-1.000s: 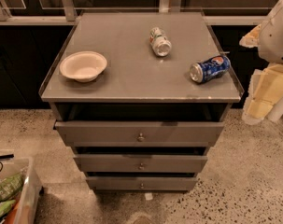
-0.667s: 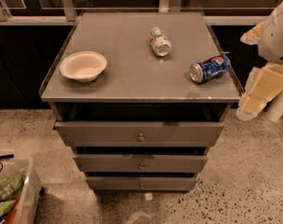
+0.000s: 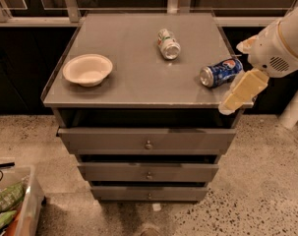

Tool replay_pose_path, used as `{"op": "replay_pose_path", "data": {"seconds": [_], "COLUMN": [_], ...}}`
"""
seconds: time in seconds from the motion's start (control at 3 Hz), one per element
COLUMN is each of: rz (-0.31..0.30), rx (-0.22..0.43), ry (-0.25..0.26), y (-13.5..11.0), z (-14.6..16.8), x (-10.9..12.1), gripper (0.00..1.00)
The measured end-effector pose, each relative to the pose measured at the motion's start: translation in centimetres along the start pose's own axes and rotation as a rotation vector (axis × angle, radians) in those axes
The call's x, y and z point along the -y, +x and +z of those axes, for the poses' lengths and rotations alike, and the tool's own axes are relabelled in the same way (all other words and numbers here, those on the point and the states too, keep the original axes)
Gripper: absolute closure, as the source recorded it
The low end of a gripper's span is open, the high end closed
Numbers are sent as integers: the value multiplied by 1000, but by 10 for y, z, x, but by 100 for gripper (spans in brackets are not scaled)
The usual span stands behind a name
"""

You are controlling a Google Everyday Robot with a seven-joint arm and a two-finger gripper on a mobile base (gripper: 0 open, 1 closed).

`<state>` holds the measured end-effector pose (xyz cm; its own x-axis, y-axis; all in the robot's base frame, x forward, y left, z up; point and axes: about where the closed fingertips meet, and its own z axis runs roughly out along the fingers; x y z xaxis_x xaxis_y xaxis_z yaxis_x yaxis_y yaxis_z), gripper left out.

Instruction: Open top drawer

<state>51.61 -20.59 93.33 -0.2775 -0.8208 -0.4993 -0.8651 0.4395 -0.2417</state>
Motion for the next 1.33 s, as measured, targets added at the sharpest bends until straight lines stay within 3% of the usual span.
{"op": "replay_pose_path", "data": {"seconds": [0.67, 1.0, 1.33], "rz": [3, 44, 115], "rx": [5, 0, -37], "ry": [-1, 19, 135], "y": [0, 2, 5], "z": [3, 11, 13], "x": [1, -10, -32], "gripper": [43, 66, 89]}}
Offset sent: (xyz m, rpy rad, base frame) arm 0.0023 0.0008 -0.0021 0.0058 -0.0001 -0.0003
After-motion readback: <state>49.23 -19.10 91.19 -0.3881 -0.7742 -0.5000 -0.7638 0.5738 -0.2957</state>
